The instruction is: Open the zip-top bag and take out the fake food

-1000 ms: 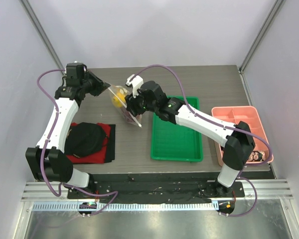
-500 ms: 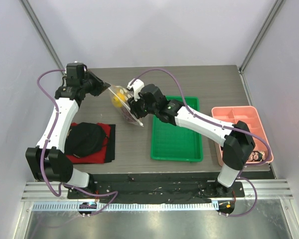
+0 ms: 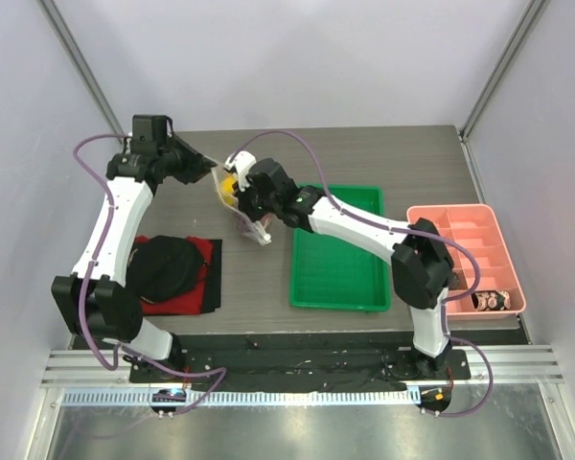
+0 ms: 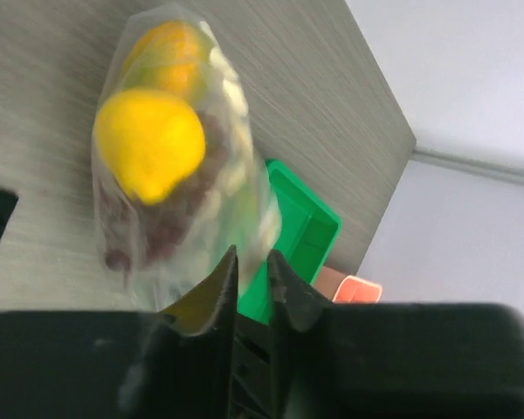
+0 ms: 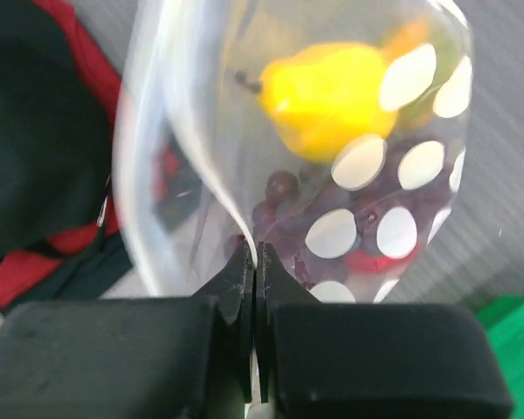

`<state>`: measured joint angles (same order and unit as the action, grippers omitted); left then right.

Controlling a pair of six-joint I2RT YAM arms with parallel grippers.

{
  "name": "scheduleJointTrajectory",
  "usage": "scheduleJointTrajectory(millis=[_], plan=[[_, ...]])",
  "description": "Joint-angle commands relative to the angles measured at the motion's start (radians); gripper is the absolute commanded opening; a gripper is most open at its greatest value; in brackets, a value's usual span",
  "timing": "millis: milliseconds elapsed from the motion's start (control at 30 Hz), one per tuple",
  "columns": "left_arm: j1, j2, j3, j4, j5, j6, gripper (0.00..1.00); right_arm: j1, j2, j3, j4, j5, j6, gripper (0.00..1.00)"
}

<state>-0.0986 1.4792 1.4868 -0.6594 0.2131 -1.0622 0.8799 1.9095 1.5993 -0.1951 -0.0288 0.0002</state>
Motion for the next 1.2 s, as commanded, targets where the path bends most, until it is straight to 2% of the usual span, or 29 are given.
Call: scheduleJointTrajectory(millis=[0, 33, 67, 133, 233, 300, 333, 400, 500, 667, 833, 1033, 1167], plan=[[-0.025, 0.081, 0.293, -0.328, -0.130, 0.103, 0.55, 0.004, 0.046, 0.215, -0.076, 0.073, -0.002, 0.01], [-0.033, 0.102, 0.350, -0.397, -0.206, 0.161, 0.65, 0.004, 0.048, 0.235, -0.095, 0.082, 0.021, 0.01], [-0.035, 0.099, 0.406, -0.473, -0.242, 0.180, 0.68, 0.005, 0.037, 0.246, -0.113, 0.089, 0.036, 0.01], [-0.038, 0.023, 0.385, -0.485, -0.254, 0.211, 0.67, 0.004, 0.019, 0.229, -0.107, 0.095, 0.112, 0.01], [-0.039, -0.104, 0.159, -0.356, -0.219, 0.243, 0.60, 0.005, 0.019, 0.218, -0.116, 0.080, 0.211, 0.01], [-0.042, -0.186, 0.101, -0.321, -0.164, 0.287, 0.51, 0.005, 0.025, 0.223, -0.113, 0.061, 0.250, 0.01], [-0.043, -0.195, 0.077, -0.335, -0.164, 0.294, 0.51, 0.005, 0.025, 0.223, -0.113, 0.061, 0.254, 0.01], [-0.043, -0.188, 0.075, -0.414, -0.164, 0.282, 0.52, 0.005, 0.022, 0.217, -0.112, 0.078, 0.268, 0.01], [-0.047, -0.181, 0.090, -0.532, -0.202, 0.208, 0.62, 0.005, 0.026, 0.220, -0.110, 0.081, 0.281, 0.01], [-0.068, -0.200, 0.073, -0.605, -0.207, 0.094, 0.65, 0.001, 0.039, 0.260, -0.112, 0.087, 0.331, 0.01], [-0.104, -0.189, -0.052, -0.456, -0.239, 0.010, 0.65, -0.002, 0.049, 0.294, -0.112, 0.067, 0.382, 0.01], [-0.110, -0.120, -0.054, -0.445, -0.271, 0.016, 0.66, -0.015, 0.045, 0.303, -0.112, 0.053, 0.422, 0.01], [-0.108, -0.183, -0.109, -0.383, -0.261, 0.025, 0.67, -0.030, 0.043, 0.300, -0.112, 0.043, 0.452, 0.01]])
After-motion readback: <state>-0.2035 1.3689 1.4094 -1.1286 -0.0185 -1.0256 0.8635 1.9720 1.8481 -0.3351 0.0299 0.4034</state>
